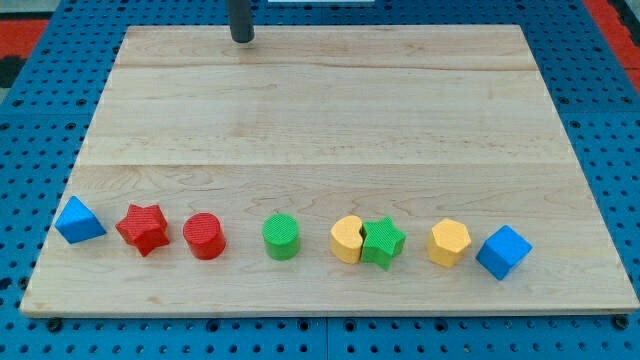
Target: Slide your hand to the bottom right corner
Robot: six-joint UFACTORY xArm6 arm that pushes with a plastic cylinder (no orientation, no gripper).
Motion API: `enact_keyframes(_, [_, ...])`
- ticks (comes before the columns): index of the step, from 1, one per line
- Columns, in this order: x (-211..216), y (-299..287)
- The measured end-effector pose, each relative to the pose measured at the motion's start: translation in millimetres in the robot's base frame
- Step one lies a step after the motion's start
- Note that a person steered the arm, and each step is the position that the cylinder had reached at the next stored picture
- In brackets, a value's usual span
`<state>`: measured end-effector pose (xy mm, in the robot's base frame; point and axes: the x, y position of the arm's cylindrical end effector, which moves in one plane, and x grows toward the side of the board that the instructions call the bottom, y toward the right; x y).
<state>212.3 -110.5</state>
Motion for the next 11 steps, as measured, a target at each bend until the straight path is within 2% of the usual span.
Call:
enact_keyframes(3, [-6.9, -10.8])
enact_keyframes(4, [10.4, 12.7])
enact_keyframes(5, [24.9, 95.8])
enact_keyframes(6, [72.5, 204.8])
enact_keyframes(7, [139.2, 317.3])
enact_keyframes(8, [241.8, 370.7])
enact_keyframes(9, [332.3, 362.6])
enact_keyframes(10, [404.9, 345.3])
enact_keyframes(11, [406.7, 267.6])
